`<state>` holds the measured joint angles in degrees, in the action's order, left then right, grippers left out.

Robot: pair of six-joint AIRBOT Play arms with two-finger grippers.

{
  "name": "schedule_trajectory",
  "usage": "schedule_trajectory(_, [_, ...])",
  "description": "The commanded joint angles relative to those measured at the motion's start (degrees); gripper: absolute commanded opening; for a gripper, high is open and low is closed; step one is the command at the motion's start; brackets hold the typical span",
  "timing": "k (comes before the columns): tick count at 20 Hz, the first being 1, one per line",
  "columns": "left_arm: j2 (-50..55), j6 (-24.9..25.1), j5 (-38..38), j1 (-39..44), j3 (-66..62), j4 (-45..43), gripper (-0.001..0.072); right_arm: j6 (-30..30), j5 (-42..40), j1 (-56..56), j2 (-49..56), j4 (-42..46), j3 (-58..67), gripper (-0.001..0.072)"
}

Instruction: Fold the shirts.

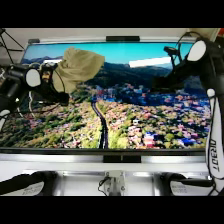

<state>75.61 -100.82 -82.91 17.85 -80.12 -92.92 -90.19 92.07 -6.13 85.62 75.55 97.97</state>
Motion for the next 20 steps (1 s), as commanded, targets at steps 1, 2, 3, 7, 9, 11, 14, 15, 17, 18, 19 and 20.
schedule_trajectory(1, [-0.04,0.02,0.00,-0.02,0.02,0.00,0.0652,-0.02,0.02,-0.04,0.02,-0.02,0.00,0.0500])
schedule_trajectory(2, [-0.04,0.02,0.00,-0.02,0.02,0.00,0.0651,-0.02,0.02,-0.04,0.02,-0.02,0.00,0.0500])
schedule_trajectory(3, [-0.04,0.02,0.00,-0.02,0.02,0.00,0.0651,-0.02,0.02,-0.04,0.02,-0.02,0.00,0.0500])
schedule_trajectory(7, [-0.04,0.00,0.00,-0.02,0.02,0.00,0.0651,-0.02,0.02,-0.04,0.02,0.00,0.00,0.0500])
schedule_trajectory(9, [-0.04,0.02,0.00,-0.02,0.02,0.00,0.0652,-0.02,0.02,-0.04,0.02,-0.02,0.00,0.0500])
schedule_trajectory(11, [-0.04,0.00,0.00,-0.02,0.02,0.00,0.0651,-0.02,0.02,-0.04,0.02,-0.02,0.00,0.0500])
schedule_trajectory(14, [-0.04,0.02,0.00,-0.02,0.02,0.00,0.0651,-0.02,0.02,-0.04,0.02,-0.02,0.00,0.0500])
schedule_trajectory(15, [-0.04,0.02,0.00,-0.02,0.02,0.00,0.0651,-0.02,0.02,-0.04,0.02,-0.02,0.00,0.0500])
schedule_trajectory(17, [-0.04,0.00,0.00,-0.02,0.02,0.00,0.0651,-0.02,0.02,-0.04,0.02,-0.02,0.00,0.0500])
schedule_trajectory(18, [-0.04,0.00,0.02,-0.02,0.02,0.02,0.0651,-0.02,0.02,-0.04,0.02,-0.02,0.00,0.0500])
schedule_trajectory(19, [0.02,0.00,0.11,-0.02,0.02,0.02,0.0651,-0.17,-0.04,-0.04,0.02,-0.09,0.00,0.0500])
schedule_trajectory(20, [0.13,0.00,0.76,-0.02,0.02,0.02,0.0651,-0.22,-0.48,-0.07,0.02,-0.09,0.00,0.0500])
